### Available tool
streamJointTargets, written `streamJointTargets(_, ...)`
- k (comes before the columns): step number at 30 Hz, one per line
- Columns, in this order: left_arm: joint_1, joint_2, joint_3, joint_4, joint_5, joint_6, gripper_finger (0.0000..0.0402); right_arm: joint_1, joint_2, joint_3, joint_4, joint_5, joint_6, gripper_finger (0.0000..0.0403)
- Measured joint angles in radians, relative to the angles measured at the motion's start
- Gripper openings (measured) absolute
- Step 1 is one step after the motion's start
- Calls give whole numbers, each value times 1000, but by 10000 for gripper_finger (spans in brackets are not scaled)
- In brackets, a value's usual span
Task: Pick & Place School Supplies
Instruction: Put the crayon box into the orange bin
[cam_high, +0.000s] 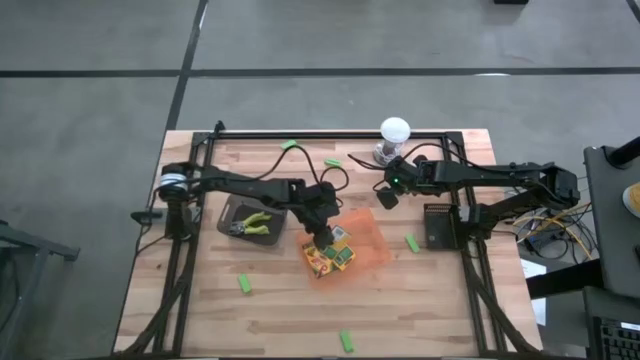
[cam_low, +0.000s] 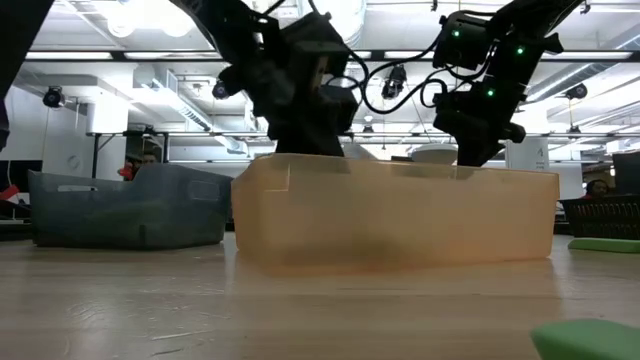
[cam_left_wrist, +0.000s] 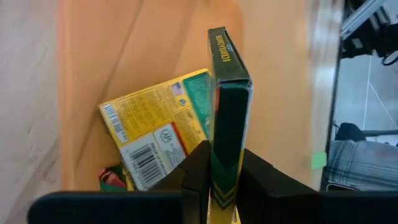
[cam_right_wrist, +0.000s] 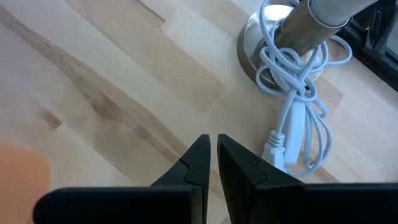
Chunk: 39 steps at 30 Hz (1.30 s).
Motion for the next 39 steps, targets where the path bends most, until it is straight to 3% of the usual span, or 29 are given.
streamJointTargets(24, -1, 19, 21, -30, -68, 37, 55, 0, 0, 0, 1, 26, 20, 27)
streamJointTargets(34, 0, 19, 20, -35, -68, 44, 56, 0, 0, 0, 2, 26, 20, 27)
streamJointTargets(39, 1, 20, 18, -39, -10, 45, 56, 0, 0, 0, 2, 26, 19, 27)
